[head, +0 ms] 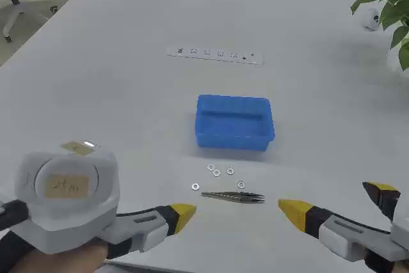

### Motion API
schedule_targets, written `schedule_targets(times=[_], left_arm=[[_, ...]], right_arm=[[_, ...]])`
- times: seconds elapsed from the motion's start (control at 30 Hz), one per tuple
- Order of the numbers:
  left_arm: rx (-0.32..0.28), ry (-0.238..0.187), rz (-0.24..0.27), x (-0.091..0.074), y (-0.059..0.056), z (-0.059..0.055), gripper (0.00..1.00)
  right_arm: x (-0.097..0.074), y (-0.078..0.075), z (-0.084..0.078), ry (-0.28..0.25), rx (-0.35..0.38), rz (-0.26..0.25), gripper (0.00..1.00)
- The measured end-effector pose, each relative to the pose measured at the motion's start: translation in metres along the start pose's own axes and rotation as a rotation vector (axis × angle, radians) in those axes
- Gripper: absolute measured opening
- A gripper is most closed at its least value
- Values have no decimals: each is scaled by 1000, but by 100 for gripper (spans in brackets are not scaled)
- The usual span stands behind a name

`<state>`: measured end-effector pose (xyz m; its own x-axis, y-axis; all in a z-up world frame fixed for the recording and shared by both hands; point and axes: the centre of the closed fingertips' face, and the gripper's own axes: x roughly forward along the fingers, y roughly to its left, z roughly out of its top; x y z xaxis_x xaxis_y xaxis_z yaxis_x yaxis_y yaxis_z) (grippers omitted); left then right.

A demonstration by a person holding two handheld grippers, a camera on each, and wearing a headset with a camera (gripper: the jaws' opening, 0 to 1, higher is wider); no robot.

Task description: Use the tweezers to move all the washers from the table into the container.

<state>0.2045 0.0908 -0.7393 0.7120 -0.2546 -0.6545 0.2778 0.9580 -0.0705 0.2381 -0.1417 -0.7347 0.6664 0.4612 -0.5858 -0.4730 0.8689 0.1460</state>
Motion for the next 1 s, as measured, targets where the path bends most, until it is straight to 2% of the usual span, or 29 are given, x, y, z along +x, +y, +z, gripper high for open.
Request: schedule_targets(times=[0.43,0.8,1.0], left_arm=[[24,6,-16,2,-6,2,96],[51,16,-37,10,-7,4,93],[79,5,-65,16,-9,8,85]], right_arm=[[3,5,0,13,-25,19,86],[9,7,-2,38,-54,31,84],[14,7,0,34,-61,41,81]])
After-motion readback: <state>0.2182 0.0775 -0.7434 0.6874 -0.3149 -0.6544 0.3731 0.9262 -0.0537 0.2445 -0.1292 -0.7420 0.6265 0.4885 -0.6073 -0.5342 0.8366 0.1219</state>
